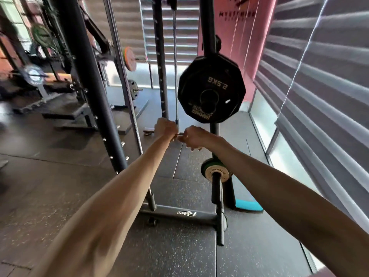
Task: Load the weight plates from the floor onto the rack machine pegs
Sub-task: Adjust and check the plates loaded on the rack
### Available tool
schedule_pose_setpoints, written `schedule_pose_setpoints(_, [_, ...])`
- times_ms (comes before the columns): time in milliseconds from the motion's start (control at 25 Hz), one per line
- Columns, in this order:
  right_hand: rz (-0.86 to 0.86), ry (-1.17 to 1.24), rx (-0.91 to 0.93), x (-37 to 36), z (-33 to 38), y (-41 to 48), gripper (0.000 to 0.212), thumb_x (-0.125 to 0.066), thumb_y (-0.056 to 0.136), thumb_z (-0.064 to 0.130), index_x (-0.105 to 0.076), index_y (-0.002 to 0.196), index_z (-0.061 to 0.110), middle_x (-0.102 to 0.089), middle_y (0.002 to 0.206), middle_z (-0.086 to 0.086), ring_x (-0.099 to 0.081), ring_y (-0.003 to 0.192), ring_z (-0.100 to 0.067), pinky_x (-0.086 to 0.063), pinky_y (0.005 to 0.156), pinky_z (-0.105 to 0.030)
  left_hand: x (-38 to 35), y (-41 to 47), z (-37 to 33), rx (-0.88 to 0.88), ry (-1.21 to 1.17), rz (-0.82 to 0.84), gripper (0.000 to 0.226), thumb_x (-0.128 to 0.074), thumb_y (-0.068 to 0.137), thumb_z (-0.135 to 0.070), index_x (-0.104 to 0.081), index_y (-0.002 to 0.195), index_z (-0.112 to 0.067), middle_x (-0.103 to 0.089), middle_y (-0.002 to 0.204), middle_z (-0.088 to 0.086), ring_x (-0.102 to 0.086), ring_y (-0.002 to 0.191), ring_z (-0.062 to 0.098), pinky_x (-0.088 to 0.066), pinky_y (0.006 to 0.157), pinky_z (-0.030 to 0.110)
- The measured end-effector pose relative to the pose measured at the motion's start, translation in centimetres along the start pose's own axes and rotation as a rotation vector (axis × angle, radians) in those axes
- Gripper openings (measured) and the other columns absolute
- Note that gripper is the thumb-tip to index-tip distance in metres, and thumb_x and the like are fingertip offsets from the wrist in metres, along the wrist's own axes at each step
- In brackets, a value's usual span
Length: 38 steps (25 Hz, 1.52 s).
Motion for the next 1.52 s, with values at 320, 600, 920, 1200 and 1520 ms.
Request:
schedule_pose_setpoints(320, [-0.918,0.106,0.158,15.3,2.1,-7.2,0.017,-0.052,0.096,0.031,-0.061,0.098,0.016,-0.066,0.095,-0.005,-0.064,0.090,-0.026,-0.054,0.078,-0.041,5.0,-9.5,-17.6,-0.697,0.134,-0.205,0.023,-0.051,0.097,-0.019,-0.057,0.117,-0.008,-0.065,0.107,0.013,-0.061,0.101,0.025,-0.045,0.081,0.033])
schedule_pose_setpoints(600, [-0.956,0.092,-0.112,19.1,-6.7,-5.4,0.059,-0.059,0.095,0.034,-0.036,0.143,0.009,-0.038,0.144,-0.018,-0.037,0.135,-0.037,-0.036,0.108,-0.052,-0.4,-7.5,-20.7,-0.837,0.400,-0.085,0.060,-0.048,0.100,-0.042,-0.029,0.151,-0.018,-0.022,0.158,0.016,-0.017,0.148,0.034,-0.027,0.112,0.059])
schedule_pose_setpoints(920, [-0.930,0.146,-0.027,18.9,-6.8,-3.1,0.057,-0.057,0.097,0.025,-0.033,0.146,0.011,-0.045,0.140,-0.014,-0.044,0.130,-0.036,-0.037,0.105,-0.052,-1.7,-6.4,-19.4,-1.002,0.281,-0.077,0.049,-0.054,0.099,-0.029,-0.044,0.144,-0.014,-0.041,0.151,0.005,-0.036,0.142,0.023,-0.039,0.112,0.044])
schedule_pose_setpoints(1200, [-0.969,0.084,-0.081,19.8,-7.2,-3.0,0.062,-0.062,0.091,0.050,-0.039,0.131,0.008,-0.051,0.127,-0.014,-0.052,0.117,-0.033,-0.051,0.088,-0.049,-2.8,-5.4,-18.1,-0.969,0.237,-0.103,0.059,-0.055,0.098,-0.036,-0.037,0.143,-0.002,-0.036,0.153,0.012,-0.030,0.145,0.027,-0.038,0.111,0.045])
schedule_pose_setpoints(1520, [-0.969,0.102,-0.081,19.5,-7.4,-2.4,0.071,-0.061,0.089,0.057,-0.034,0.134,0.010,-0.047,0.131,-0.015,-0.049,0.119,-0.034,-0.050,0.084,-0.047,-2.9,-4.0,-16.2,-0.923,0.168,-0.106,0.074,-0.057,0.093,-0.053,-0.029,0.148,-0.012,-0.027,0.158,0.009,-0.024,0.148,0.026,-0.030,0.117,0.051])
Point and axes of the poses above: each hand's wrist, its own y-axis towards the middle knuckle, its own x-axis out of the back of the hand, z = x × y, the point moved 9 cm from there along y, towards the middle knuckle
